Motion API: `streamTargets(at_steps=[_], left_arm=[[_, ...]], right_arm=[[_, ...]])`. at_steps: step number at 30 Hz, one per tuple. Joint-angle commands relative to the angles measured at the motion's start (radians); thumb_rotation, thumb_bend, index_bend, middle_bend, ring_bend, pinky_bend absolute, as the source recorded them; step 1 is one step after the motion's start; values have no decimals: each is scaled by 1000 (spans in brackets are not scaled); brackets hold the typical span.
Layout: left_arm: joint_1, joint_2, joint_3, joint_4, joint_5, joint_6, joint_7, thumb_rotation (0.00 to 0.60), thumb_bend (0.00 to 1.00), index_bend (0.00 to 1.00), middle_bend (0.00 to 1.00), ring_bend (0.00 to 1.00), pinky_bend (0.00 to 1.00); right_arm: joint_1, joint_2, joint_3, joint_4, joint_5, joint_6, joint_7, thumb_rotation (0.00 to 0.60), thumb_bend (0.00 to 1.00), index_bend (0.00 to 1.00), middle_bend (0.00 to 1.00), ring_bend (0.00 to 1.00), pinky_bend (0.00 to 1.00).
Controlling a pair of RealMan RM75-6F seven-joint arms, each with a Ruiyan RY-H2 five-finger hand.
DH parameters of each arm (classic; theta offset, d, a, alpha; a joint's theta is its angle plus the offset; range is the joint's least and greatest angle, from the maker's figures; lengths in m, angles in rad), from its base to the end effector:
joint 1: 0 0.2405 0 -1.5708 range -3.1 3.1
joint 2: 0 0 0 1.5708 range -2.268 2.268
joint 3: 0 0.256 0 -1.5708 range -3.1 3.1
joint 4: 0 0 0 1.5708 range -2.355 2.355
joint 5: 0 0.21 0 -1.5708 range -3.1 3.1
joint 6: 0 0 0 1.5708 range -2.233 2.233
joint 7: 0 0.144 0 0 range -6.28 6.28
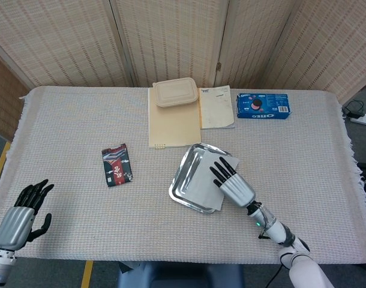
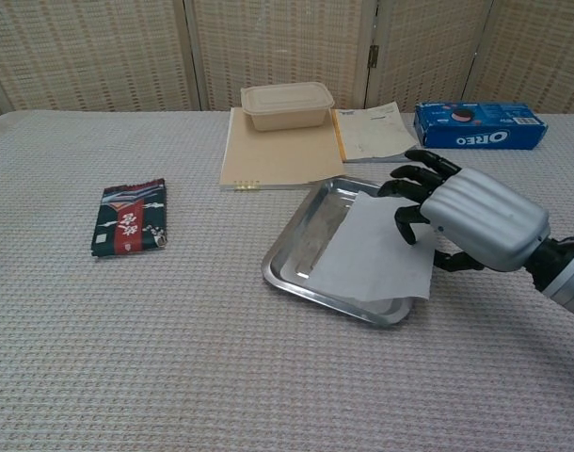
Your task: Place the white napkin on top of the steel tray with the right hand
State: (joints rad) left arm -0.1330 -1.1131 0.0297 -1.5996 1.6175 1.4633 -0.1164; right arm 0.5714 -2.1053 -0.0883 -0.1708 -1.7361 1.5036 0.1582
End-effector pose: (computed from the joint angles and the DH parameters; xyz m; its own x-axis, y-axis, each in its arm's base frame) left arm -0.2983 0.1774 0.1421 0.3240 0.0990 0.9409 0.9389 -0.1555 -0.3070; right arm -0.2344 -0.3122 -0.0609 0.6202 0.2581 0.7408 -0.4989 -0.5989 0.6264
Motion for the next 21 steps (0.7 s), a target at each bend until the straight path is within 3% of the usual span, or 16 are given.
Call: streamTargets(at_steps=[1, 5, 8, 21], left_arm=[[2, 1, 0, -4, 2, 4, -1, 600, 629, 0, 0, 0, 0], [3, 3, 2, -7, 6, 7, -1, 600, 629, 0, 0, 0, 0], [2, 3, 1, -7, 2, 3, -1, 600, 632, 0, 0, 0, 0], [1, 5, 2, -14, -5, -7, 3, 600, 673, 0, 0, 0, 0]], right_arm=[[-4, -6, -1, -3, 4, -13, -9, 600, 550, 669, 189, 79, 0], [-10, -12, 11, -17, 25, -54, -37, 600, 550, 262, 41, 3, 0], [-9, -5, 31, -66, 52, -100, -32, 600, 550, 17, 0, 0, 0], [46, 85, 59, -325, 77, -182, -140, 600, 550, 0, 0, 0, 0]])
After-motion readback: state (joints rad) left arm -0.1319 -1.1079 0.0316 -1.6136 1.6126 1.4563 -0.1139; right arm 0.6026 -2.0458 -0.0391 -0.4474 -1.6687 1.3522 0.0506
